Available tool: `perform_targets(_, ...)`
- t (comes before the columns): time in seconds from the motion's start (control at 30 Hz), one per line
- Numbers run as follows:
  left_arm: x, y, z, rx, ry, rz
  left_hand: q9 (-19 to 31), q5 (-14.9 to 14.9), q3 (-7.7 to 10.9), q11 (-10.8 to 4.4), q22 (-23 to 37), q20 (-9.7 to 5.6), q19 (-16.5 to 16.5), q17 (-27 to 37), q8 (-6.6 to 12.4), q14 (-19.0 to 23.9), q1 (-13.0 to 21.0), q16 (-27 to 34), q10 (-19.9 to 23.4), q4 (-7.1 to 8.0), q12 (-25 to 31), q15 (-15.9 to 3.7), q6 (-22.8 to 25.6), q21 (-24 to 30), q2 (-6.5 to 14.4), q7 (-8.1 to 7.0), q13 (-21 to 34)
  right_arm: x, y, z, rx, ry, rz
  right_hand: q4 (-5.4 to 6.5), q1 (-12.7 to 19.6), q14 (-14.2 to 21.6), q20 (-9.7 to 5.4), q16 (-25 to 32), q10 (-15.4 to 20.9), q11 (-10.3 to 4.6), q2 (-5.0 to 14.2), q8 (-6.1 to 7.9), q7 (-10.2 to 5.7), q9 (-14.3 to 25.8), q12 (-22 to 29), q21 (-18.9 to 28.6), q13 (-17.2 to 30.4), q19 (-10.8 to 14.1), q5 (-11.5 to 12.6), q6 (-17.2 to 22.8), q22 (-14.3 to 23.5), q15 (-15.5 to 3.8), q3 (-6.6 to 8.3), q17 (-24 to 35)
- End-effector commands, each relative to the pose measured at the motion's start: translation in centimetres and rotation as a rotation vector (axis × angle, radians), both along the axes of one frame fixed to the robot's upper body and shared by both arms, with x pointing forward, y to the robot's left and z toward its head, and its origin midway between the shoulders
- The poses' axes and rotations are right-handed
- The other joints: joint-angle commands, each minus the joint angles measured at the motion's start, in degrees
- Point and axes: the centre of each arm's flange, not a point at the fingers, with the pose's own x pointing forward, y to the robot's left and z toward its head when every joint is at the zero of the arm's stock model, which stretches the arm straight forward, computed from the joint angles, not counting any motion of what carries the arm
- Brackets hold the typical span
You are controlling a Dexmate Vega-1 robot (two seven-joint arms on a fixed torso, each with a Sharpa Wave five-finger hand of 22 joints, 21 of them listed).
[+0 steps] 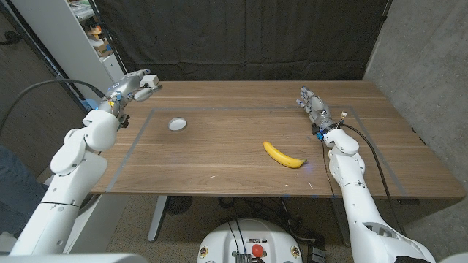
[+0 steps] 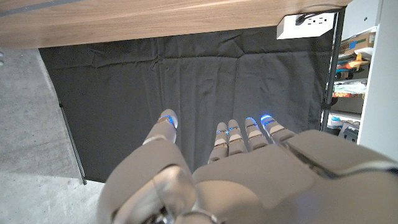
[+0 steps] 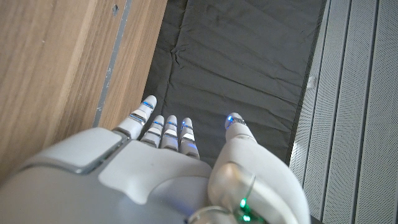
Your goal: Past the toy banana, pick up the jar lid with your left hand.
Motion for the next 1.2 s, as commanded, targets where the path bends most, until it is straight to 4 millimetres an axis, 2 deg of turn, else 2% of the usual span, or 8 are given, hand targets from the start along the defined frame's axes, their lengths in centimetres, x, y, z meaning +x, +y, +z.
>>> perform_targets(0.03, -0.2, -0.3, 0.3, 0.067, 0.008, 0.064, 0.2, 0.2, 0.20, 0.05, 0.2, 0.07, 0.5, 0.1, 0.34, 0.3, 1.0, 0.5, 0.5, -0.46, 0.4, 0.06, 0.2, 0.5, -0.2, -0.11, 0.2, 0.0, -0.2, 0.1, -0.004, -0.004, -0.002, -0.12, 0.4, 0.3, 0.17, 0.4, 0.7, -0.07, 0.06, 0.24, -0.23, 0.2, 0.4, 0.4, 0.3, 0.3, 0.3, 0.4, 0.3, 0.11, -0.19, 0.1)
perform_targets(0.7, -0.8, -0.6, 0.5, 0.145, 0.018, 0.125, 0.2, 0.4, 0.46, -0.37, 0.2, 0.26, 0.9, 0.2, 0.42, 1.1, 2.9, 0.6, 1.3, -0.65, 0.7, 0.24, 0.2, 0.5, -1.0, -0.02, 0.4, -0.7, -0.7, 0.0, -0.004, -0.005, -0.012, -0.11, 0.4, 0.4, 0.15, 0.4, 0.7, -0.18, 0.08, 0.22, -0.31, 0.2, 0.4, 0.4, 0.3, 0.4, 0.3, 0.3, 0.3, 0.11, -0.26, 0.1)
perform_targets(0.8, -0.9, -0.6, 0.6, 0.153, 0.017, 0.127, 0.3, 0.5, 0.50, -0.45, 0.1, -0.18, 0.7, 0.2, 0.43, 1.3, 3.4, 0.6, 1.4, -0.69, 0.7, 0.30, 0.2, 0.3, -1.2, 0.03, 0.4, -0.8, -0.7, -0.1, -0.006, -0.004, -0.013, -0.12, 0.4, 0.4, 0.18, 0.4, 0.7, -0.17, 0.06, 0.24, -0.35, 0.2, 0.4, 0.4, 0.3, 0.4, 0.3, 0.4, 0.3, 0.08, -0.26, 0.1)
perform_targets(1.2, -0.3, -0.7, 0.5, 0.183, 0.029, 0.134, 0.3, 0.6, 0.52, -0.32, 0.1, 0.03, 1.1, 0.2, 0.33, 1.7, 4.6, 0.6, 1.4, -0.82, 0.7, 0.66, -0.4, 0.4, -2.2, 0.33, 0.5, -1.3, -0.8, -0.1, -0.005, -0.013, -0.019, -0.09, 0.4, 0.5, 0.24, 0.4, 0.7, -0.18, 0.10, 0.27, -0.35, 0.2, 0.4, 0.3, 0.3, 0.3, 0.3, 0.5, 0.3, 0.04, -0.29, 0.1)
